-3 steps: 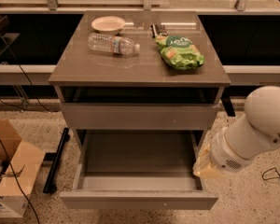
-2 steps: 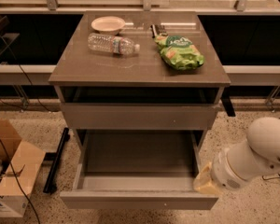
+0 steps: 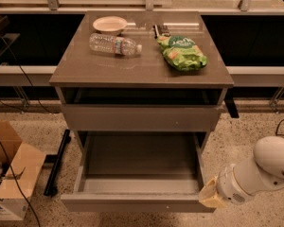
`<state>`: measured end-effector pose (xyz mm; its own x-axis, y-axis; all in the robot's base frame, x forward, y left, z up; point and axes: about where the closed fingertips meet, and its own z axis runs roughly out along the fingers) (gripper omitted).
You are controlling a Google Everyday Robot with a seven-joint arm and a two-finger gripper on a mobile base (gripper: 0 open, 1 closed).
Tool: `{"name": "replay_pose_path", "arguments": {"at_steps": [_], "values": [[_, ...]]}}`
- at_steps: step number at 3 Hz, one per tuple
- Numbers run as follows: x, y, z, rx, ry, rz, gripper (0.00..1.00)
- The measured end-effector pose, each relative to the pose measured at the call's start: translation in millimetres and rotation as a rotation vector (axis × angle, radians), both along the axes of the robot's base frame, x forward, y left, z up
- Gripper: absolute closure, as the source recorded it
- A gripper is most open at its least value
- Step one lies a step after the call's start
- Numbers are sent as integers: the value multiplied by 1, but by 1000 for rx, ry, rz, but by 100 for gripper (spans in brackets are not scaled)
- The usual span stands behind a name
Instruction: Close middle drawer
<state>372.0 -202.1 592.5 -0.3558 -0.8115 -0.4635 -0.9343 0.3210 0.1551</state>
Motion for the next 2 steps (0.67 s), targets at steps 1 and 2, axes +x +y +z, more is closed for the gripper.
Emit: {"name": "replay_pose_path", "arguments": {"at_steps": [1, 2], "values": [[-1, 13, -18, -21, 31, 5, 100], [2, 25, -54, -6, 55, -21, 100]]}}
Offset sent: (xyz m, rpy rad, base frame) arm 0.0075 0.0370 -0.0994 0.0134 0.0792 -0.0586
